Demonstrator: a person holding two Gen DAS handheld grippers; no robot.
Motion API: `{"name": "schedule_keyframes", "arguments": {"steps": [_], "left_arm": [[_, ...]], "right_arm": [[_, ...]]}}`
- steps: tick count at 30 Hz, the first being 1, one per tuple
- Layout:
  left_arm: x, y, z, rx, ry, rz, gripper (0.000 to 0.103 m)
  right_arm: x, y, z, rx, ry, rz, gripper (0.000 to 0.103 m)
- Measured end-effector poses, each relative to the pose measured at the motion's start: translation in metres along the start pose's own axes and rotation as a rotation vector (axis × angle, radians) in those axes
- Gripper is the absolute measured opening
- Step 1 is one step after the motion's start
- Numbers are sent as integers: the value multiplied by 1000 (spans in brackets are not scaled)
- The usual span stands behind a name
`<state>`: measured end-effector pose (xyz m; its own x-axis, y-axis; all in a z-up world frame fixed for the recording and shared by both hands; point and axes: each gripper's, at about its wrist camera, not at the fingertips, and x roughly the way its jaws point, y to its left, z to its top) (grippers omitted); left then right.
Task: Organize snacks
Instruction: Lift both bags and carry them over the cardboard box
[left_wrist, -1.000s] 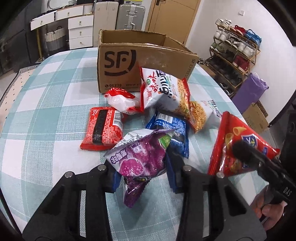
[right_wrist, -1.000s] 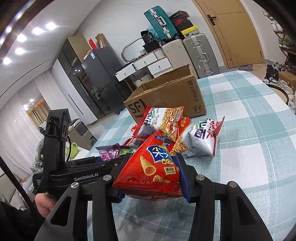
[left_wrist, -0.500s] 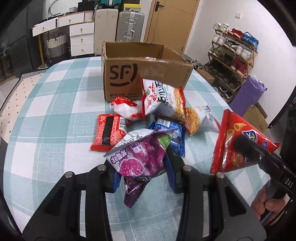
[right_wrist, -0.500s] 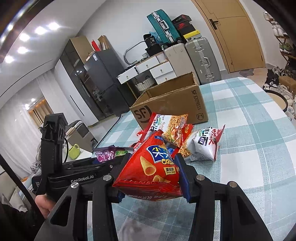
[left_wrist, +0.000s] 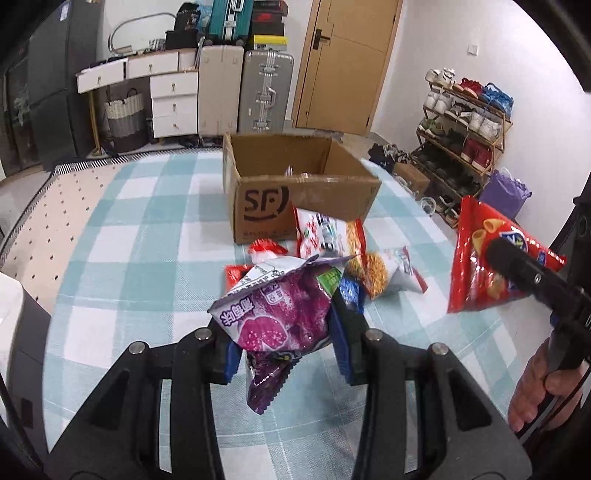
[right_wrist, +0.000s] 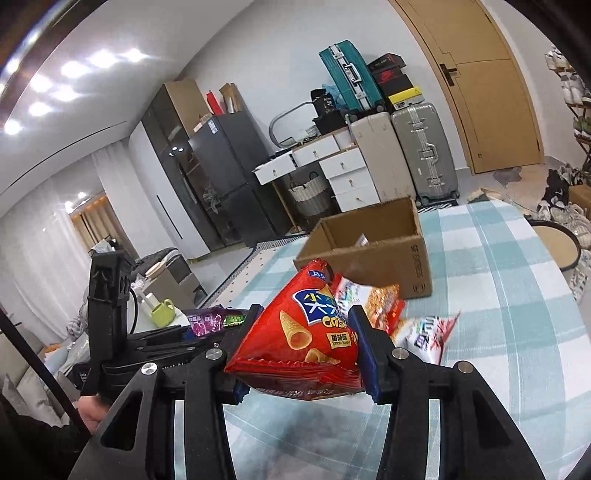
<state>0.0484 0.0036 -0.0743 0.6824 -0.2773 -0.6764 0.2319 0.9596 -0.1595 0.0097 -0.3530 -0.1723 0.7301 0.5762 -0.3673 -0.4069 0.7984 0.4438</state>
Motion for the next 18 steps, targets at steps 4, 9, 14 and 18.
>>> {"name": "schedule_keyframes", "arguments": {"steps": [4, 9, 14, 18], "left_arm": [[-24, 8, 13, -15, -38, -19, 37], [-50, 16, 31, -29, -73, -40, 37], [-70, 21, 55, -34, -101, -49, 37], [-83, 24, 80, -20, -120, -44, 37]], "right_arm": [[-7, 9, 24, 2, -8, 45, 47], [-19, 21, 54, -3, -41, 110, 47], [-26, 39, 85, -47, -48, 115, 47], [-27, 45, 110, -47, -52, 154, 47]]}}
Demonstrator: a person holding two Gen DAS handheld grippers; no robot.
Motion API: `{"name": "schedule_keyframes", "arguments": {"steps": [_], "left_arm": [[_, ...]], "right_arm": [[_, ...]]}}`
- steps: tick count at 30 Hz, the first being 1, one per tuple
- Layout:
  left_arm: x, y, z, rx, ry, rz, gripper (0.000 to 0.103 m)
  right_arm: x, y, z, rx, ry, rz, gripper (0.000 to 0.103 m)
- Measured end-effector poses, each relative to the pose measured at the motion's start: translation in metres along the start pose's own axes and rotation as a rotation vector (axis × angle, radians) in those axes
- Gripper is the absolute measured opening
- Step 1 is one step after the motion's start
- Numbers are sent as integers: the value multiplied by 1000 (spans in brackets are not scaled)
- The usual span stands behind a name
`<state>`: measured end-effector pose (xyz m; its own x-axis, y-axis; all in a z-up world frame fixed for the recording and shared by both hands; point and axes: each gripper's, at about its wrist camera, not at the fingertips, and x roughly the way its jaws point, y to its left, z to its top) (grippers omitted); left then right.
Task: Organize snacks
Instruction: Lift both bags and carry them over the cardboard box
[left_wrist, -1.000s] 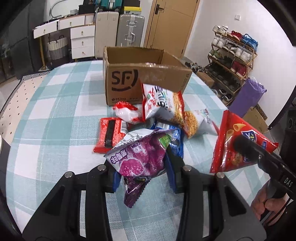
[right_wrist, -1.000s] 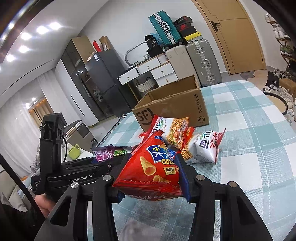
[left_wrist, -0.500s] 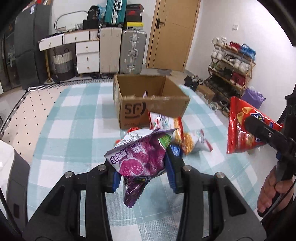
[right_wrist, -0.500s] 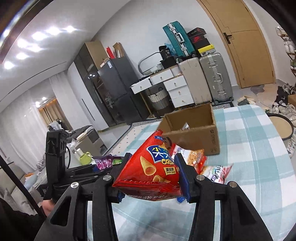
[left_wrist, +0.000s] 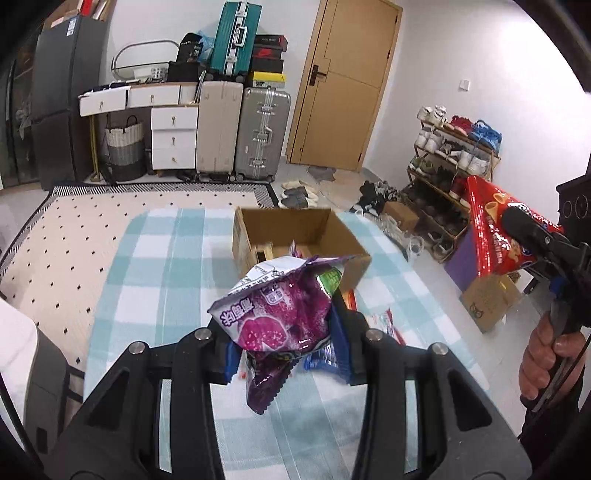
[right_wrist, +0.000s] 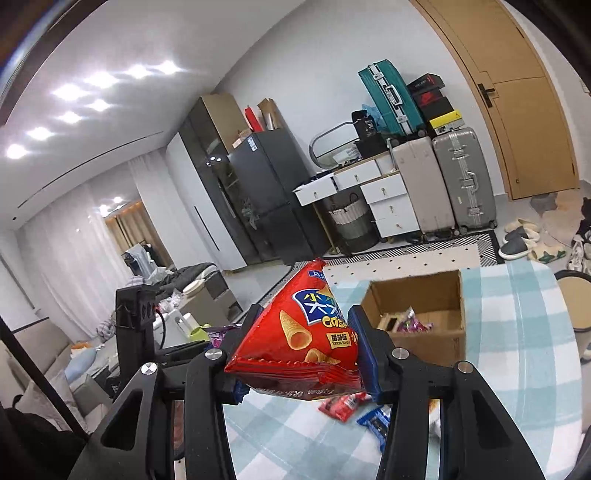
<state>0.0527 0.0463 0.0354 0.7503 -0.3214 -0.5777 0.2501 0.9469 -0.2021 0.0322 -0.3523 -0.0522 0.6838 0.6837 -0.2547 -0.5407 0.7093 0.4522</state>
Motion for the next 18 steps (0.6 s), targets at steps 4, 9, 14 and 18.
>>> {"name": "schedule_keyframes", "arguments": {"steps": [4, 9, 14, 18], "left_arm": [[-4, -2, 27, 24, -14, 3, 37], [3, -8, 71, 31, -15, -9, 37], [26, -32, 114, 71, -25, -26, 37], [53, -41, 145, 48, -11, -24, 37]], "right_arm": [[3, 9, 29, -43, -13, -2, 47], [13, 15, 60, -90, -17, -8, 47], [43, -5, 86, -74, -5, -63, 47], [70, -31, 96, -59, 13, -103, 47]]}}
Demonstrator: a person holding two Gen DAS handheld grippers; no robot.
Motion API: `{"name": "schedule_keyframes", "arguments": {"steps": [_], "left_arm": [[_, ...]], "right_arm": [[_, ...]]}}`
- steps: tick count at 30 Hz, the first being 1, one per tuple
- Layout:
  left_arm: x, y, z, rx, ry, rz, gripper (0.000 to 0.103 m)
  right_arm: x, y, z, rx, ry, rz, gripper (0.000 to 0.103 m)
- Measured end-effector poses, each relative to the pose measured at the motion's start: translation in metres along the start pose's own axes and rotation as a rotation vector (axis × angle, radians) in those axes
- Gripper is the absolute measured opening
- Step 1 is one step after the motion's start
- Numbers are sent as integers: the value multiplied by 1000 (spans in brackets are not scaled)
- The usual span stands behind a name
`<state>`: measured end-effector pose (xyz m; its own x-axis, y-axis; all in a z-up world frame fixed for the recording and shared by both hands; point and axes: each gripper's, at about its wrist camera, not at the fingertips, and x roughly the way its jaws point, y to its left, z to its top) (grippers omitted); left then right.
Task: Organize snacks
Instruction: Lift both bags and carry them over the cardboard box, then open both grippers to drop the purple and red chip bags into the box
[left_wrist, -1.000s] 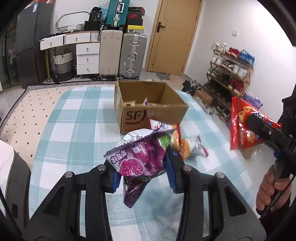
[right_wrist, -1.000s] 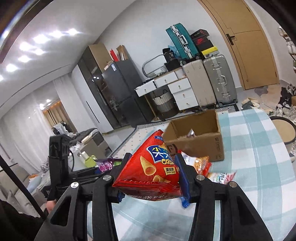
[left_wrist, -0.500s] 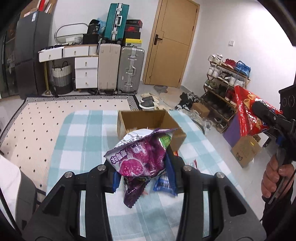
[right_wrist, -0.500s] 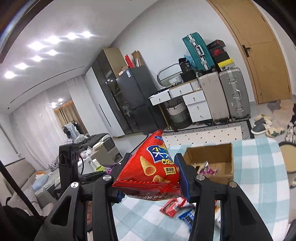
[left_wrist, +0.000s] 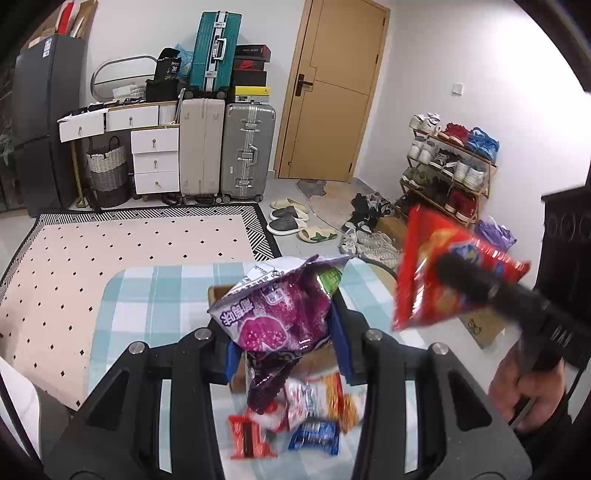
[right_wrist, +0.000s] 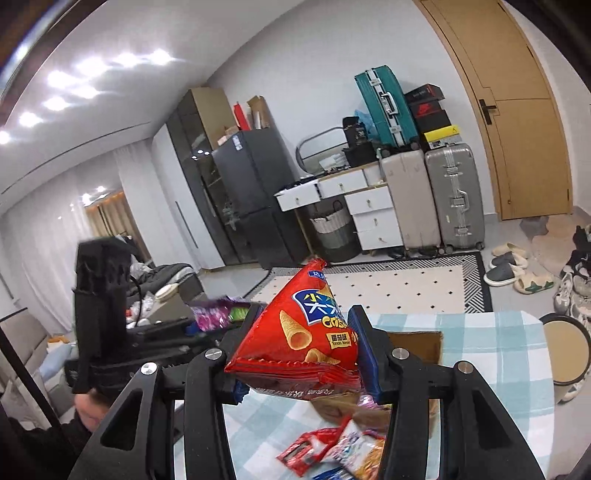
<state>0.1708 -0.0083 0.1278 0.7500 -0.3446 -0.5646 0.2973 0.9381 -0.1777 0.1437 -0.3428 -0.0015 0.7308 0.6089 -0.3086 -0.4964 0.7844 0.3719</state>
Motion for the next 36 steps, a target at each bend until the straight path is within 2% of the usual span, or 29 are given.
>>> {"name": "schedule_keyframes", "arguments": {"steps": [5, 11, 16, 20, 21, 28, 36], "left_arm": [[45, -6, 31, -3, 18, 39, 37], [126, -6, 41, 14, 121, 33, 37], [189, 6, 31, 21, 189, 67, 37], [226, 14, 9, 20, 246, 57, 38], [230, 16, -4, 17, 251, 55, 38], [279, 33, -37, 10, 324, 56, 38], [309, 43, -50, 4, 359, 67, 40]], "right_arm": [[37, -31, 11, 21, 37, -38, 47], [85, -55, 12, -13, 112, -73, 47], [122, -77, -1, -23, 174, -100, 47], [153, -100, -20, -9, 237, -125, 47], [160, -105, -25, 1, 252, -127, 47], [191, -132, -56, 29, 333, -138, 47], [200, -144, -66, 56, 360, -161, 51]]}}
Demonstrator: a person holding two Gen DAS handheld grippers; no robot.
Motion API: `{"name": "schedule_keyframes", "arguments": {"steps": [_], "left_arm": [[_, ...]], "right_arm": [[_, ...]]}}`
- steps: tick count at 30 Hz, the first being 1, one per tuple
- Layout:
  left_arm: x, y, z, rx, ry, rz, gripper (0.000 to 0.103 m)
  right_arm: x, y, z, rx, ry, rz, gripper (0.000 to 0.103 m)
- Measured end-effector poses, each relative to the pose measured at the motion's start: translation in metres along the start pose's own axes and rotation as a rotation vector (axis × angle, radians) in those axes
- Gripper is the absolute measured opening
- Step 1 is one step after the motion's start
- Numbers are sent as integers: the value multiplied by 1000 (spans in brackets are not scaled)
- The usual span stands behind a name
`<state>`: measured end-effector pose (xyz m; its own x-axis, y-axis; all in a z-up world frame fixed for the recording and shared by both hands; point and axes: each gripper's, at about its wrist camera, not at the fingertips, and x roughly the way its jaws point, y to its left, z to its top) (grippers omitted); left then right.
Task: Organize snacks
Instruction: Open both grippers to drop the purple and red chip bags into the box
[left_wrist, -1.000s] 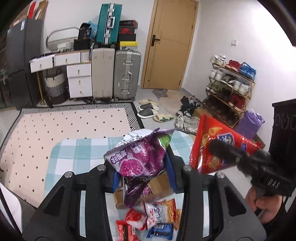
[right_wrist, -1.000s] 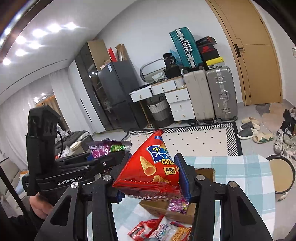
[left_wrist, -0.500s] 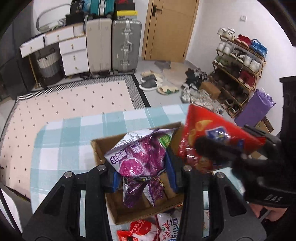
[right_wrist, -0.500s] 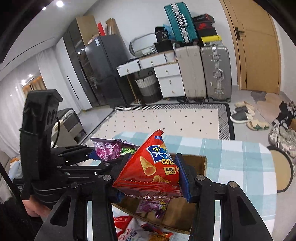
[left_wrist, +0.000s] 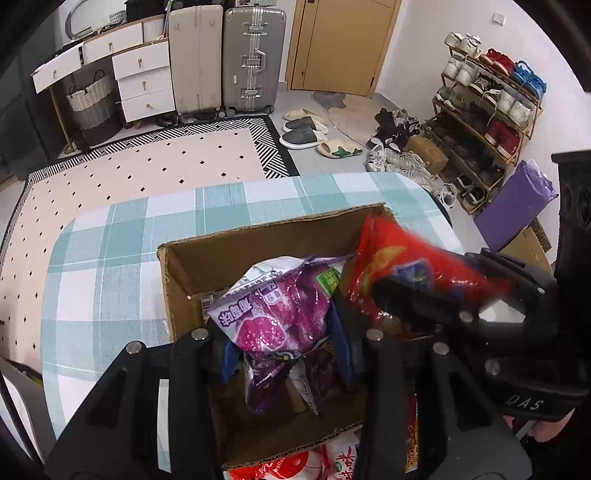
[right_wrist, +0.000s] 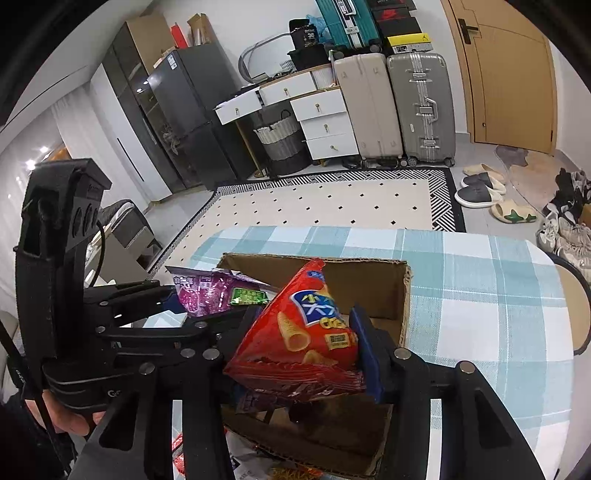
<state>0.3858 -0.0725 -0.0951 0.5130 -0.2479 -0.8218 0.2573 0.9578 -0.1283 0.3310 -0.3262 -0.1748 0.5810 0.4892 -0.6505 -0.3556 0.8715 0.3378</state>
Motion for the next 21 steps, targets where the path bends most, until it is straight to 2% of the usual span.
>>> {"name": "schedule_keyframes", "arguments": {"steps": [1, 3, 5, 6, 8, 12, 16, 21], "left_arm": [[0, 0, 1, 1, -1, 14, 42], [-9, -3, 1, 8, -3, 42, 63], [-20, -5, 2, 27, -37, 53, 74], [-30, -6, 1, 31, -50, 63, 82], [-44, -6, -1, 25, -91, 87, 84], [-74, -2, -7, 10, -119, 75, 84], [-105, -10, -23, 33, -184, 109, 84], [-156, -22, -48, 69, -283, 162, 84]], "right_arm": [[0, -1, 0, 1, -1, 0, 51], [-6, 1, 2, -5, -13, 3, 54], [-18, 4, 3, -19, -48, -8, 64], [-26, 7, 3, -25, -67, -11, 65], [-39, 10, 4, -30, -90, -10, 68], [-67, 23, 3, -45, -124, -5, 69], [-96, 40, -3, -70, -168, -13, 86], [-132, 62, -16, -116, -224, -6, 91]]}}
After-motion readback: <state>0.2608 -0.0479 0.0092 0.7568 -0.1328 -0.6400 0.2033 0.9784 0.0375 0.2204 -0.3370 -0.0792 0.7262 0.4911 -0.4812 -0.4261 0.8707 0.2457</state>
